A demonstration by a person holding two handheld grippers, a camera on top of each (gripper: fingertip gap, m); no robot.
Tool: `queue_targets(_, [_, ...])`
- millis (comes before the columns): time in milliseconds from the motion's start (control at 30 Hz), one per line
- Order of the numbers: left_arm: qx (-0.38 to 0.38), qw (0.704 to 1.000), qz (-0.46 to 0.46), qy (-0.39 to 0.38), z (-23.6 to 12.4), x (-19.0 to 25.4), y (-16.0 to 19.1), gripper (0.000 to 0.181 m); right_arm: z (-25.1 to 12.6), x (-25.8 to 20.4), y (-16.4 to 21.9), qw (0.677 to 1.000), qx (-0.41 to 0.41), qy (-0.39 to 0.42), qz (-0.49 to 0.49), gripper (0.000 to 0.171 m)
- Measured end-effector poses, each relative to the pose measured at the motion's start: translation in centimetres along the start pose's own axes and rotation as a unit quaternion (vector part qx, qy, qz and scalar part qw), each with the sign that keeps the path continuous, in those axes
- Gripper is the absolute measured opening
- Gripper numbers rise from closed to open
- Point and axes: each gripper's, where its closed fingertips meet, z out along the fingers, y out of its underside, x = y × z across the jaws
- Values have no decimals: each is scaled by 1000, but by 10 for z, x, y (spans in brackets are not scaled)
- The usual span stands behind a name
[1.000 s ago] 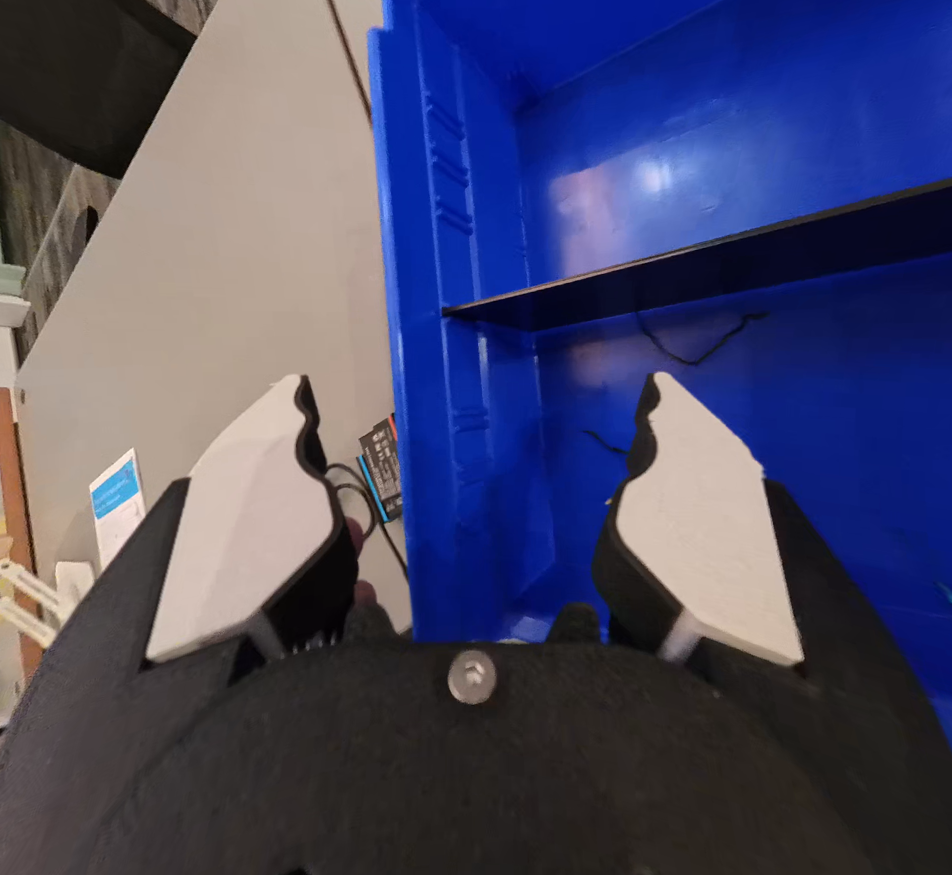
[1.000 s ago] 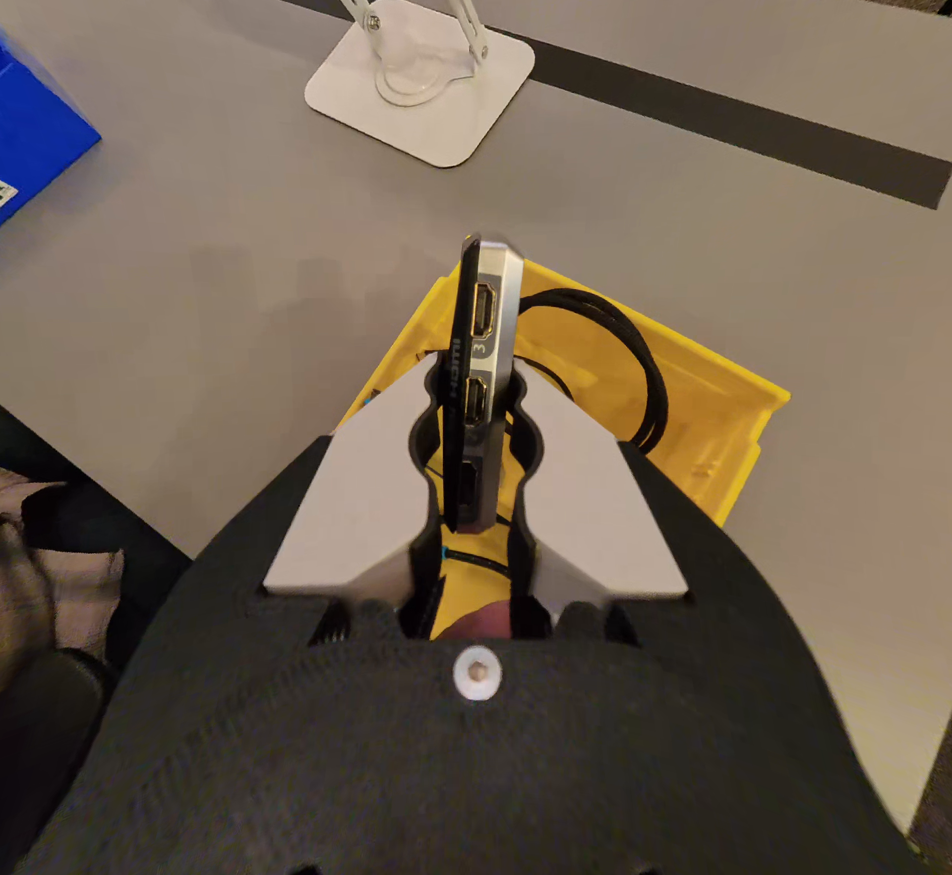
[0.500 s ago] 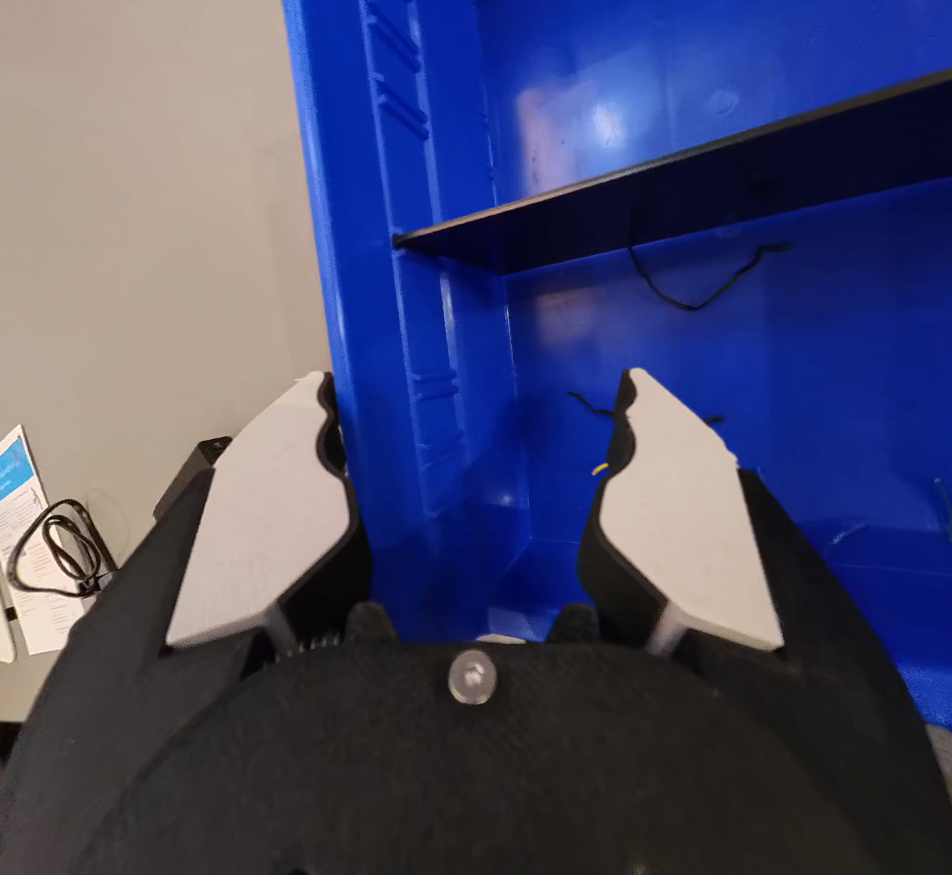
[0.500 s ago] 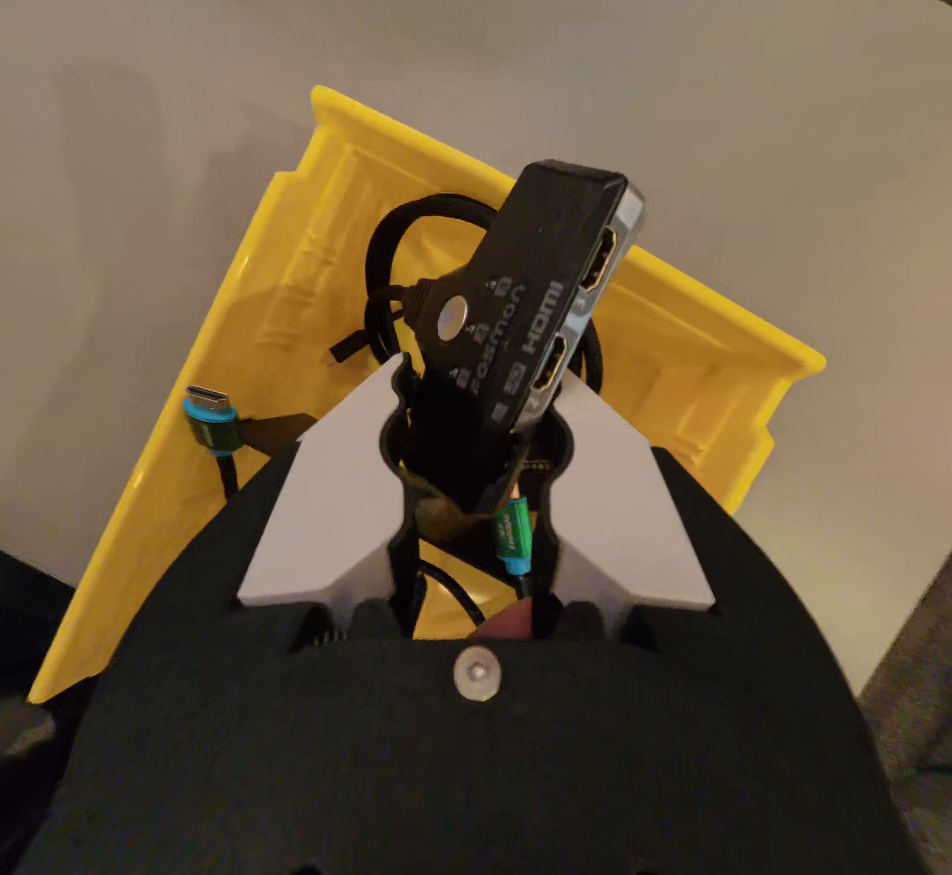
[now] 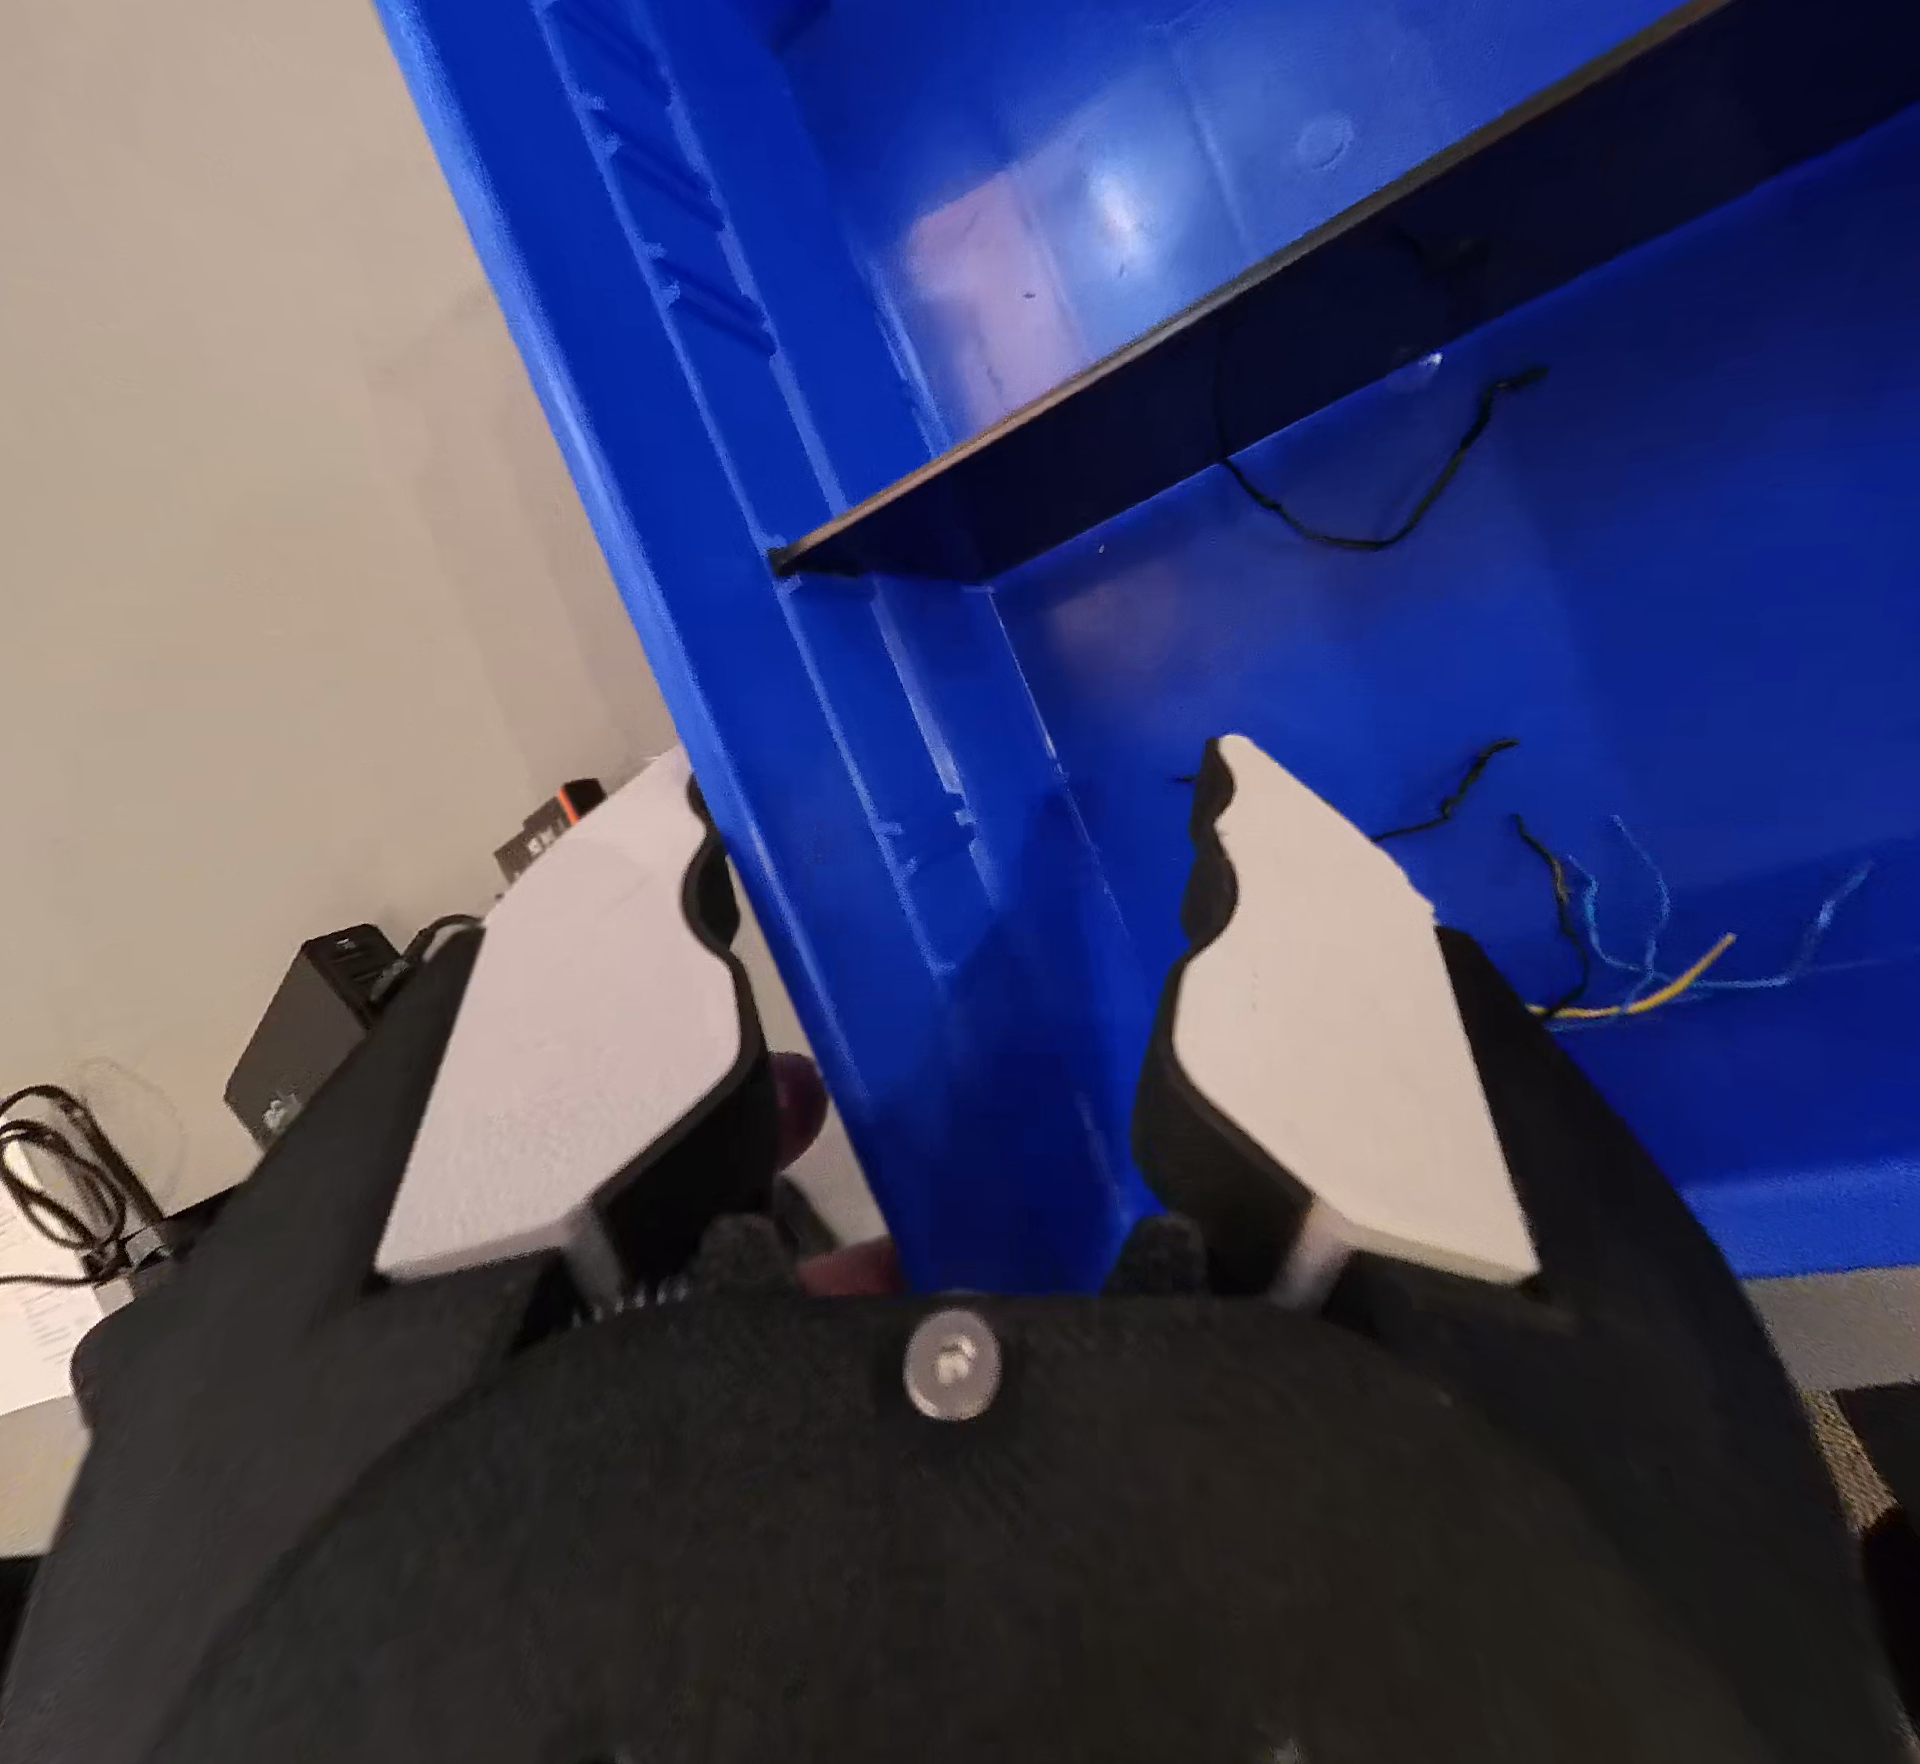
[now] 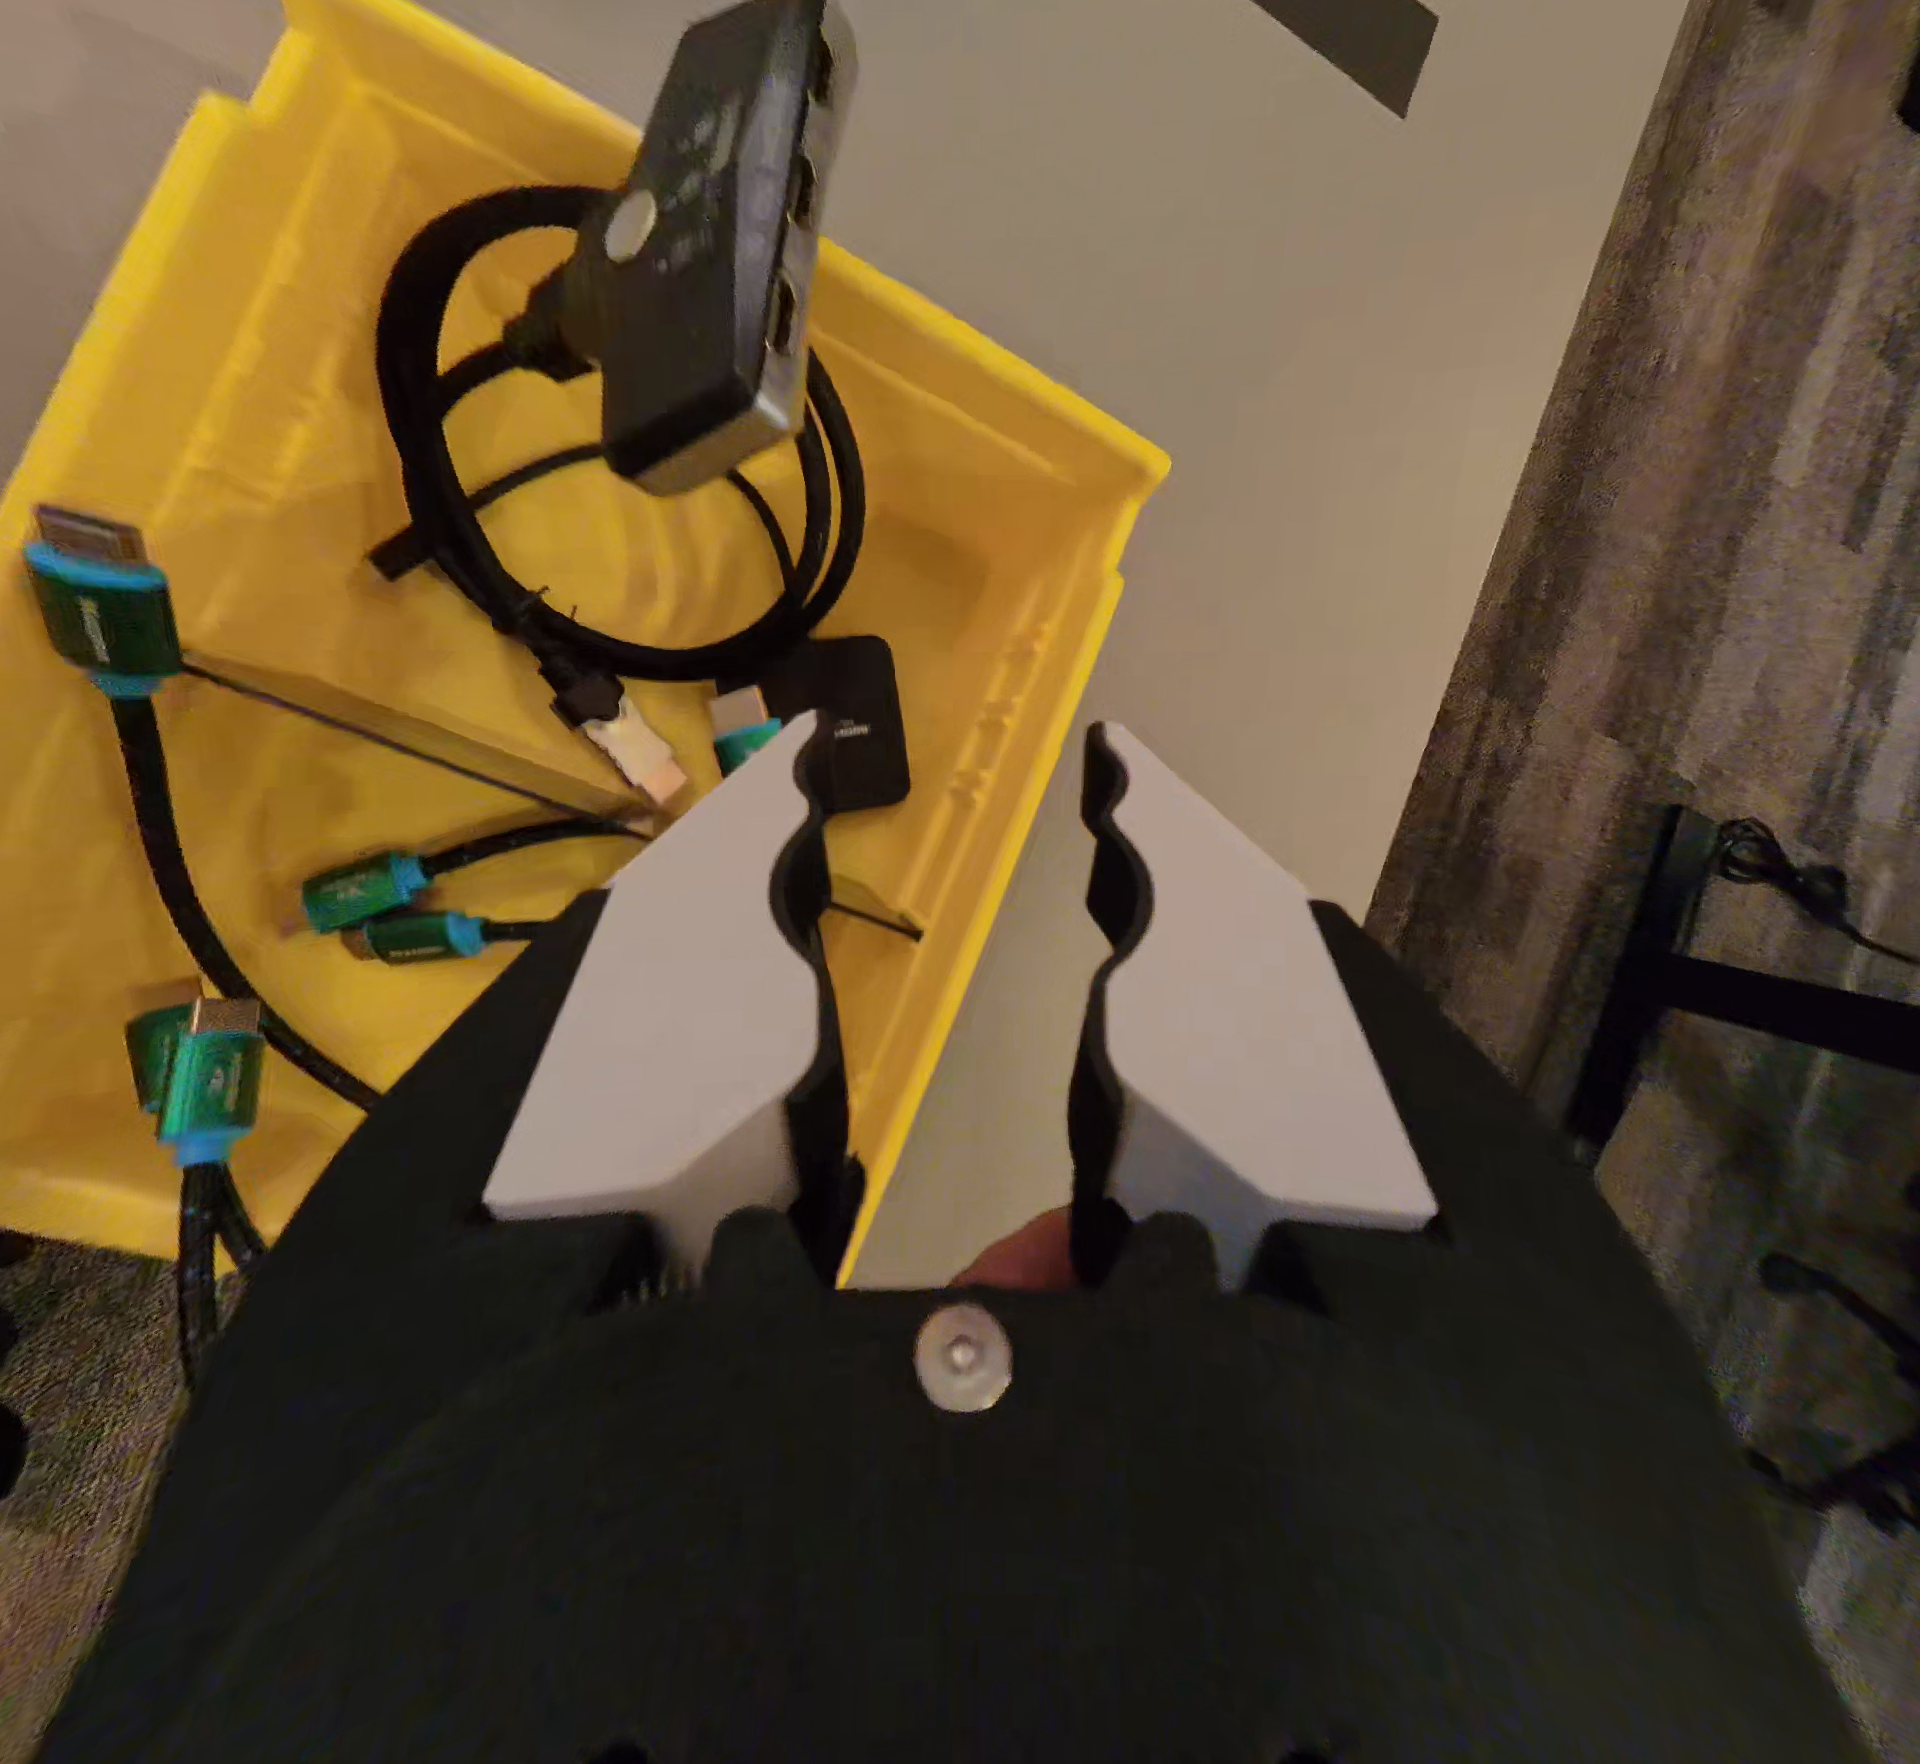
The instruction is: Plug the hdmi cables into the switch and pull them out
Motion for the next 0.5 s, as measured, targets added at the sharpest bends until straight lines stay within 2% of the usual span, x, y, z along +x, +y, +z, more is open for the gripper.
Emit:
queue_targets(67, [7, 1000, 1, 14, -1, 4, -3, 80, 0, 6, 20, 1000, -10, -2, 13, 29])
queue_targets(200, [15, 999, -18, 22, 0, 2, -3, 82, 13, 20, 66, 998, -47, 8, 39, 33])
queue_targets(233, [20, 999, -26, 24, 0, 1, -4, 83, 15, 21, 72, 998, -42, 5, 49, 41])
queue_targets(300, [34, 997, -51, 46, -3, 4, -6, 87, 17, 17, 74, 997, -18, -24, 78, 35])
queue_targets(400, [40, 994, -87, 56, -4, 2, -8, 96, 22, 12, 81, 995, -20, -47, 88, 40])
queue_targets(500, [25, 993, -94, 64, 1, 7, -5, 95, 30, 1, 90, 993, -36, -77, 88, 42])
